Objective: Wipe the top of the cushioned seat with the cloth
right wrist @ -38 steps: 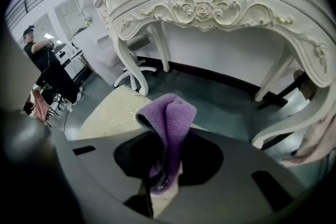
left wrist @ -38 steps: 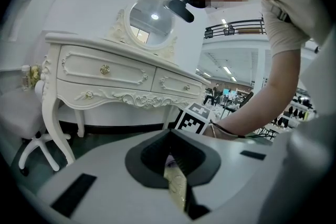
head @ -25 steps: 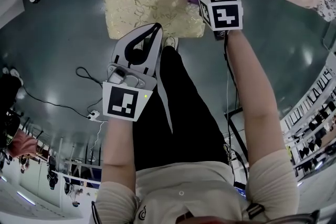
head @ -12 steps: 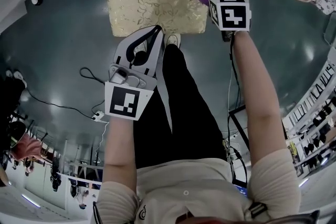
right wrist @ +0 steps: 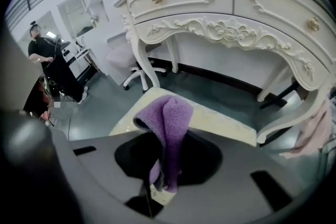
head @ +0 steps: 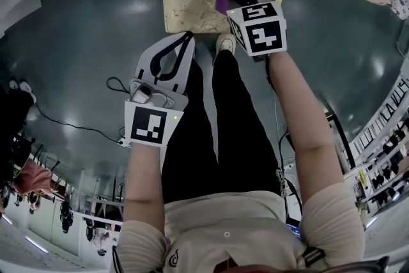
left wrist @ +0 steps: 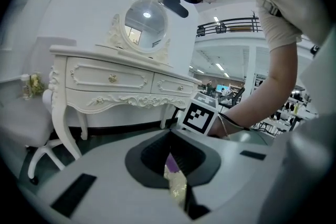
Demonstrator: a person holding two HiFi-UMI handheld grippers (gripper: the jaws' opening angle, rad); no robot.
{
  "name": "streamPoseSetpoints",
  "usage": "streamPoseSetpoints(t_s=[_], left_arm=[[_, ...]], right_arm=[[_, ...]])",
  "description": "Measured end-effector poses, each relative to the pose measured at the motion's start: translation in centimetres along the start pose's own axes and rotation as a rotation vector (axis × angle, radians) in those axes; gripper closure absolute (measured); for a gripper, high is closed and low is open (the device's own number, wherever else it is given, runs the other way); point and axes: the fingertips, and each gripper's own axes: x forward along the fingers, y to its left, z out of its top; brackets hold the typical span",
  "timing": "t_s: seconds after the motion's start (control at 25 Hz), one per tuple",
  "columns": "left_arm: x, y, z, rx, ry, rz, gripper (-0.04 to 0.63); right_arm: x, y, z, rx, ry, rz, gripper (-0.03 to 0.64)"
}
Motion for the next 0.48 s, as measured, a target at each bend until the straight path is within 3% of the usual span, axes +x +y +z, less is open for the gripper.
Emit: streamPoseSetpoints(t_s=[0.28,0.48], left_arm=[[-5.1,5.4,-1.8,-0.012,-0.009,0.068,0.581],[-6.8,7.0,-2.5,-0.009,-0.007,0.065,0.583]], right_arm=[[3.4,8.4,2.2,0.002,-0.01,0.082,0.535],[5.4,11.8,3.4,0.006,-0.017,0.141,0.535]])
